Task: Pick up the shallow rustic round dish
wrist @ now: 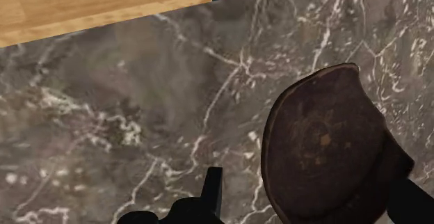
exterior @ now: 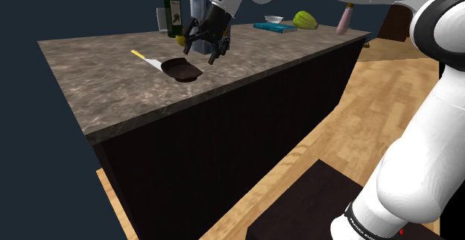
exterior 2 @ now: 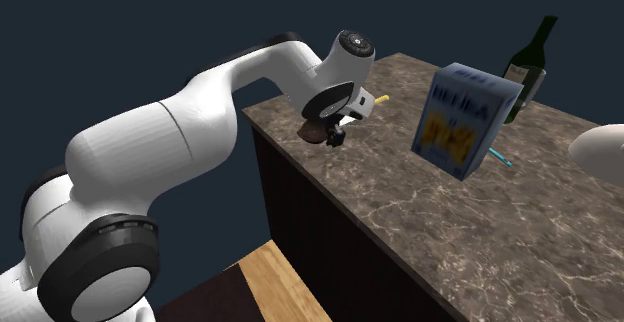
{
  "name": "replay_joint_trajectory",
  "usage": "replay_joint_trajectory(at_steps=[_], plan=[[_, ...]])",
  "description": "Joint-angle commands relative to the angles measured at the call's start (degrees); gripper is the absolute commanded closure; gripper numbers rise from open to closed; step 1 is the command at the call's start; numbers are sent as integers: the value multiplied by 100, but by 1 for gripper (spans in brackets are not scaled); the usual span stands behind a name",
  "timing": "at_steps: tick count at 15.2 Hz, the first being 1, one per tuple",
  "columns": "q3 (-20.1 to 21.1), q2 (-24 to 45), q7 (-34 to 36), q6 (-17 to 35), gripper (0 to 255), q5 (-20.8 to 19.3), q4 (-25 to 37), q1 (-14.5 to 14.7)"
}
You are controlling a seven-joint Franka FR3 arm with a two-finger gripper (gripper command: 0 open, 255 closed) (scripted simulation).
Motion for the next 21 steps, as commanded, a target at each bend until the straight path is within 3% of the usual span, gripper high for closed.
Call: replay_joint_trajectory(at_steps=[1,6,7,16,21], plan=[[2,-9,-57,132,0,27,-147,2],[10,-37,-167,384,0,68,-446,10],[10,-46,-170,391,255,70,-463,10],[10,-36,-167,384,255,68,-446,11],[-2,7,-13,31,255,12,-22,1]])
